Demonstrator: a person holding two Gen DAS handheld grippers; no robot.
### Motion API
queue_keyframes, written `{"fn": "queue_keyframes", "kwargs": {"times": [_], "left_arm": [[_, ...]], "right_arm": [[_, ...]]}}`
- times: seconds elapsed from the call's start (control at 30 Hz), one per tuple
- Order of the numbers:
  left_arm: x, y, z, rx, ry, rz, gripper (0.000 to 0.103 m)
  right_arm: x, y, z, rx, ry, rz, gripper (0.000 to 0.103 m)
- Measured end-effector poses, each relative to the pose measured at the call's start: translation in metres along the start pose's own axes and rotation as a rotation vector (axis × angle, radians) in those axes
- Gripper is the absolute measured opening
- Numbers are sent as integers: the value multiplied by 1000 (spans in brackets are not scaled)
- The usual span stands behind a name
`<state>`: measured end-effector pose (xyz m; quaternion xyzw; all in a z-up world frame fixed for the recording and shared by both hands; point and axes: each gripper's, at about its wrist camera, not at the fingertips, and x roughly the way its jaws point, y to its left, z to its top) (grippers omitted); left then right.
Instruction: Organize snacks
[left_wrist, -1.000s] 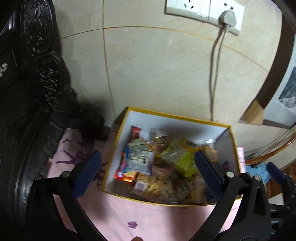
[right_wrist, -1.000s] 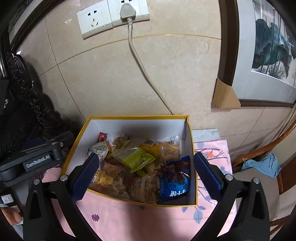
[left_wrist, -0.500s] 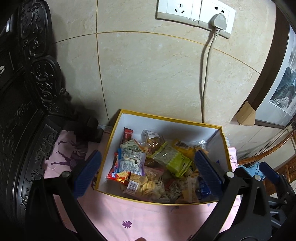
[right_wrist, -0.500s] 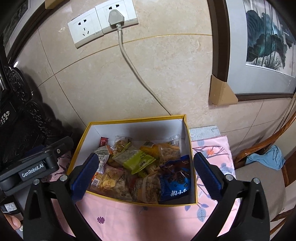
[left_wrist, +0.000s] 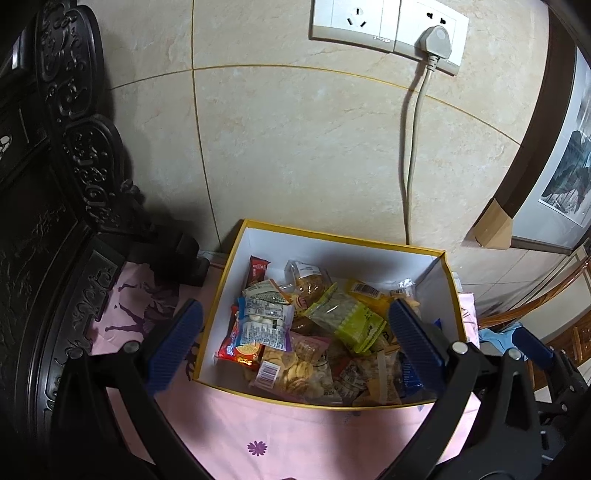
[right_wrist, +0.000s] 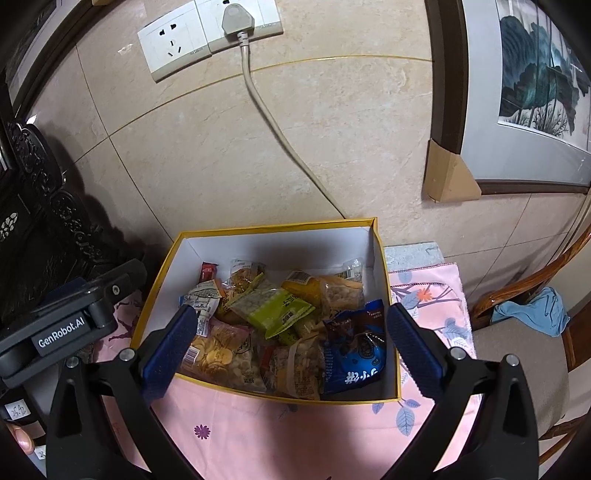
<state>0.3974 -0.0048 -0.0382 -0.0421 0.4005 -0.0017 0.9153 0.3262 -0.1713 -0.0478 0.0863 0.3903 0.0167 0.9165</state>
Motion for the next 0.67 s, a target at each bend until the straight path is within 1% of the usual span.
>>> {"fn": "queue_keyframes", "kwargs": {"times": [0.2, 0.3, 0.4, 0.47, 0.57, 0.67], "left_arm": [[-3, -2, 0, 15, -13, 3, 101], [-4, -5, 1, 32, -13, 25, 101], [-3, -4, 2, 27, -5, 32, 101], [-2, -3, 1, 14, 2, 25, 101], [-2, 0, 1, -1, 2, 8, 101], [-2, 0, 1, 4, 1, 8, 101]], "right_arm": [[0, 0, 0, -2, -1, 1, 102], [-1, 1, 0, -2, -3, 2, 102], [-1, 1, -1, -2, -2, 6, 102], [-1, 2, -1, 1, -1, 15, 102], [1, -1, -2, 26, 17, 53, 102], [0, -2, -3, 35, 8, 52, 102]]}}
